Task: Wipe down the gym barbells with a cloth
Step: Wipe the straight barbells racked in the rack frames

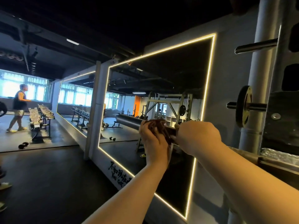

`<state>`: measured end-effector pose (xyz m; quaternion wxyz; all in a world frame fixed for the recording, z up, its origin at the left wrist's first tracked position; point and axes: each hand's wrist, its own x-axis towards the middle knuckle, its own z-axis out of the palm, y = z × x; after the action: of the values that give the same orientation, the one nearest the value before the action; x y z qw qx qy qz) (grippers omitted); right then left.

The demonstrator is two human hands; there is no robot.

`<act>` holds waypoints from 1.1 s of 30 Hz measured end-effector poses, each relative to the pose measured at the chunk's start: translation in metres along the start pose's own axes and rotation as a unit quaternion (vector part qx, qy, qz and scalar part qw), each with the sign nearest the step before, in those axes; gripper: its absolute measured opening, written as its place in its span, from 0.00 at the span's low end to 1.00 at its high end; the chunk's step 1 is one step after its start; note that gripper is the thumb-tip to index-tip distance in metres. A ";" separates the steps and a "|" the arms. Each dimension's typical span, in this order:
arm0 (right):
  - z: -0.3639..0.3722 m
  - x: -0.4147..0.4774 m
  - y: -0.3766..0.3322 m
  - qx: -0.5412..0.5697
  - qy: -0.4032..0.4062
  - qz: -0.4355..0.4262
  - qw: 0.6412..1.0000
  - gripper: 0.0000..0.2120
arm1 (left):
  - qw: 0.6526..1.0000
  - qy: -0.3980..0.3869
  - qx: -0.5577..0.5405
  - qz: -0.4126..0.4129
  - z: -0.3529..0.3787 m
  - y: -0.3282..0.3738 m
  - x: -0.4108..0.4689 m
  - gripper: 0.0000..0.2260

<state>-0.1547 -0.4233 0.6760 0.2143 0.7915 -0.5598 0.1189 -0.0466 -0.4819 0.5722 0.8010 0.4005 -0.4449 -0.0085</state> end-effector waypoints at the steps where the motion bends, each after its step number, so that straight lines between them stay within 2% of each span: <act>1: 0.000 0.003 0.001 0.006 -0.008 -0.003 1.000 0.11 | 1.000 0.009 -0.007 -0.016 0.002 -0.001 0.001 0.17; 4: 0.001 0.010 0.006 0.034 -0.017 -0.012 0.999 0.08 | 1.000 -0.017 0.006 0.005 0.004 -0.005 -0.016 0.14; 7: 0.000 0.014 0.009 0.050 -0.014 -0.012 0.999 0.13 | 0.995 -0.075 0.017 0.068 0.002 -0.014 -0.033 0.20; 9: -0.002 0.019 0.011 0.083 -0.045 -0.005 0.996 0.16 | 0.991 -0.103 0.013 0.086 0.002 -0.014 -0.034 0.21; 11: -0.003 0.026 0.012 0.096 -0.073 0.002 0.993 0.14 | 0.986 -0.128 0.007 0.105 -0.002 -0.009 -0.028 0.16; 12: -0.003 0.030 0.013 0.095 -0.077 0.001 0.993 0.12 | 0.986 -0.121 0.021 0.112 -0.005 -0.010 -0.021 0.18; 14: -0.001 0.033 0.012 0.089 -0.076 0.004 0.993 0.11 | 0.992 -0.079 0.049 0.088 -0.009 -0.020 0.000 0.20; 17: 0.007 0.037 0.013 0.110 -0.053 0.019 0.992 0.13 | 0.998 -0.029 0.048 -0.035 -0.016 -0.036 0.034 0.15; 19: 0.009 0.039 0.013 0.107 -0.047 0.016 0.993 0.14 | 0.997 -0.030 0.054 -0.043 -0.018 -0.033 0.036 0.13; 21: 0.011 0.040 0.015 0.079 -0.056 0.002 0.995 0.13 | 0.995 -0.069 0.074 -0.010 -0.013 -0.018 0.019 0.15; 24: 0.012 0.042 0.016 0.049 -0.071 -0.004 0.996 0.10 | 0.985 -0.136 0.055 0.088 -0.006 -0.002 -0.017 0.18; 26: 0.010 0.042 0.016 0.049 -0.073 0.003 0.996 0.11 | 0.980 -0.147 0.050 0.124 -0.006 -0.010 -0.021 0.21; 29: 0.002 0.035 0.010 0.045 -0.079 -0.004 0.996 0.12 | 0.989 -0.118 0.037 0.076 -0.014 -0.027 0.000 0.17; 31: -0.001 0.032 0.006 0.047 -0.083 -0.010 0.995 0.13 | 0.998 -0.069 0.009 -0.003 -0.020 -0.035 0.024 0.12; 33: -0.002 0.032 0.005 0.045 -0.092 -0.013 0.995 0.14 | 0.996 -0.032 -0.011 -0.081 -0.024 -0.043 0.049 0.11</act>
<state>-0.1487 -0.4506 0.6926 0.1273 0.8152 -0.5609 0.0677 0.0149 -0.5140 0.5727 0.7873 0.4263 -0.4361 -0.0908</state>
